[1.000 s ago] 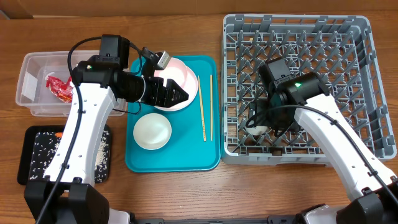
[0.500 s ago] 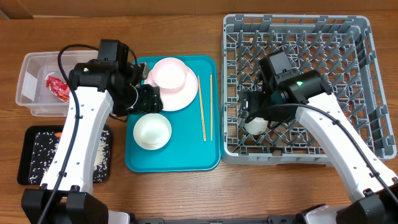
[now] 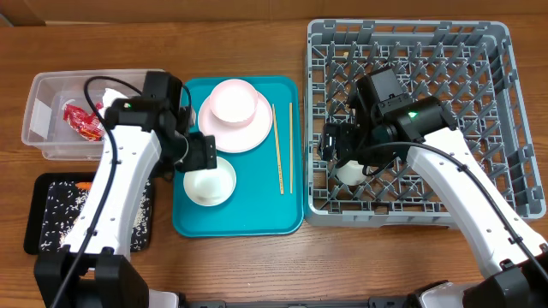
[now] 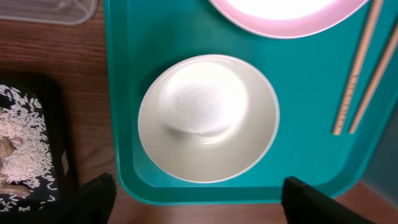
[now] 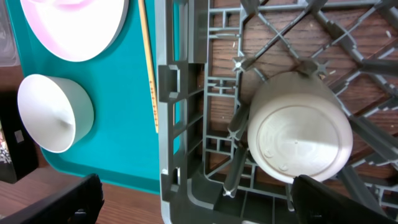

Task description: Sort waste into correct bins and load items into the dishwasher

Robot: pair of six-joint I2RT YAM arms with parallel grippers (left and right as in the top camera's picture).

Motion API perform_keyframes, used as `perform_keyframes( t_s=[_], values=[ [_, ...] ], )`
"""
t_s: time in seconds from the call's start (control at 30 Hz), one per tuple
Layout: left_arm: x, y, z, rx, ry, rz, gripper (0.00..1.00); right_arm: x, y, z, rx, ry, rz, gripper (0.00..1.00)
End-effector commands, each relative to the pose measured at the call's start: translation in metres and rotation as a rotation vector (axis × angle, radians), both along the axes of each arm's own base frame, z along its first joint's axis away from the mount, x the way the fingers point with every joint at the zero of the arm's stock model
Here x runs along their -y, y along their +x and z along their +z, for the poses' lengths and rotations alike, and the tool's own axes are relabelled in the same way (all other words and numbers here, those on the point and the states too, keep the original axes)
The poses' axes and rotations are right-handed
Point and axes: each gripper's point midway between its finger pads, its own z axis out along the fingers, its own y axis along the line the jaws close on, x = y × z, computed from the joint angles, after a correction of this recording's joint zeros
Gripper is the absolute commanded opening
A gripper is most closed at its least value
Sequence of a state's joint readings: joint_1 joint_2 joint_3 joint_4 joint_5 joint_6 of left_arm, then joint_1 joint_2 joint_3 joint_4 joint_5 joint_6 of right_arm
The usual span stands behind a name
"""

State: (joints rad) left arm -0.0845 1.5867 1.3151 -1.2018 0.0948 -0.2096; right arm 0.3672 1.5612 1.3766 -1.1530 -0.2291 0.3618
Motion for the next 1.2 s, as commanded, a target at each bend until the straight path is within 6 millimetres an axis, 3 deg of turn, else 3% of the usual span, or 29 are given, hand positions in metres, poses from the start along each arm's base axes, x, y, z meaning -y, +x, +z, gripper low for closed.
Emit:
perform_keyframes(
  t_s=[0.0,0.03,0.6,0.93,1.17],
  values=[
    [-0.012,-0.007,-0.017,-0.010,0.055,0.019,0.77,-0.003,0.006,0.010,0.026,0.018,0.004,1.00],
    [-0.016,-0.007,-0.022,-0.009,0.074,0.033,0.72,-0.003,0.006,0.010,0.026,0.018,0.004,1.00],
    [-0.017,-0.007,-0.075,0.028,0.062,0.105,0.65,-0.002,0.003,0.009,0.022,0.010,0.022,1.00],
    [-0.016,-0.001,-0.086,0.072,0.054,0.108,0.49,-0.001,-0.001,0.008,0.004,0.004,0.021,1.00],
    [-0.015,-0.006,-0.100,0.077,0.045,0.107,0.48,-0.001,-0.001,0.008,0.004,0.004,0.021,1.00]
  ],
)
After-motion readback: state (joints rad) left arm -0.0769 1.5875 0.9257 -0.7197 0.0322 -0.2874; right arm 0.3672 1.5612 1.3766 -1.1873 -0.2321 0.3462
